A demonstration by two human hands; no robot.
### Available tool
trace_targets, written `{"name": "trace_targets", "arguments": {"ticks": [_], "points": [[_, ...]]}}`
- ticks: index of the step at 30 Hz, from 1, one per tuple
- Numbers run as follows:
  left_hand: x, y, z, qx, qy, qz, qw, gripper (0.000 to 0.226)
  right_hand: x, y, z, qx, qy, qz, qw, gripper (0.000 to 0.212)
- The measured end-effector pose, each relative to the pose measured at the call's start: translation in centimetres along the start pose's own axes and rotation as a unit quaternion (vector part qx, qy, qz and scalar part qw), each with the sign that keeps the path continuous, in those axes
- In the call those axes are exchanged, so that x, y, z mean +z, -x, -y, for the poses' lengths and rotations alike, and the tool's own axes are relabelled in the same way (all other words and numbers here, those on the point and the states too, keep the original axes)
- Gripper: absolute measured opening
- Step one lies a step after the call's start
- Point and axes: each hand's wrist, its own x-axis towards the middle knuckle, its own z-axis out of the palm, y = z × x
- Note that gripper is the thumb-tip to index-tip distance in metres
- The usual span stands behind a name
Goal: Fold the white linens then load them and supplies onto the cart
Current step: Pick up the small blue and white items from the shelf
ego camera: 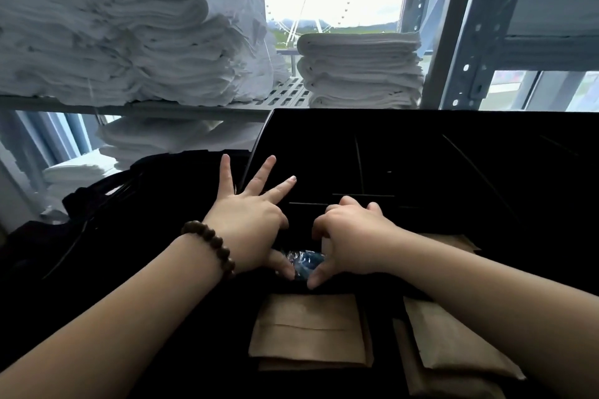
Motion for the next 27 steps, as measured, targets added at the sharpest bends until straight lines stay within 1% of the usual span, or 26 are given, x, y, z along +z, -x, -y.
{"name": "trace_targets", "arguments": {"ticks": [2,4,6,7,10,12,16,20,24,27], "points": [[-0.2,0.7,0.7,0.009,0.011,-0.024,1.000,0.088,-0.4,0.7,-0.6,-0.023,-0.016,-0.001,1.000,0.082],[-0.2,1.7,1.6,0.034,0.039,-0.051,0.997,0.103,-0.7,1.6,-1.2,-0.060,-0.026,0.005,0.998,0.090],[-0.1,2.6,2.0,0.079,0.055,-0.058,0.994,0.114,-0.7,2.5,-1.4,-0.096,-0.022,0.034,0.995,0.094],[-0.1,2.9,1.7,0.103,0.048,-0.046,0.992,0.114,-0.6,2.8,-1.3,-0.108,-0.016,0.056,0.992,0.094],[0.2,2.9,0.2,0.151,0.010,0.010,0.988,0.103,0.2,3.2,-0.6,-0.132,0.020,0.105,0.985,0.089],[0.3,2.6,-0.6,0.163,-0.010,0.042,0.986,0.093,0.6,3.1,-0.2,-0.140,0.042,0.113,0.983,0.086],[0.3,2.1,-1.5,0.160,-0.042,0.065,0.984,0.089,0.7,2.9,0.0,-0.141,0.066,0.114,0.981,0.085],[0.1,1.7,-2.1,0.148,-0.044,0.108,0.982,0.083,0.6,2.7,0.4,-0.140,0.067,0.130,0.979,0.085],[0.2,1.8,-1.9,0.135,-0.045,0.109,0.984,0.070,0.5,2.4,0.9,-0.144,0.051,0.134,0.979,0.085],[0.1,2.2,-1.7,0.136,-0.032,0.086,0.986,0.077,0.5,2.3,0.9,-0.149,0.049,0.128,0.979,0.085]]}}
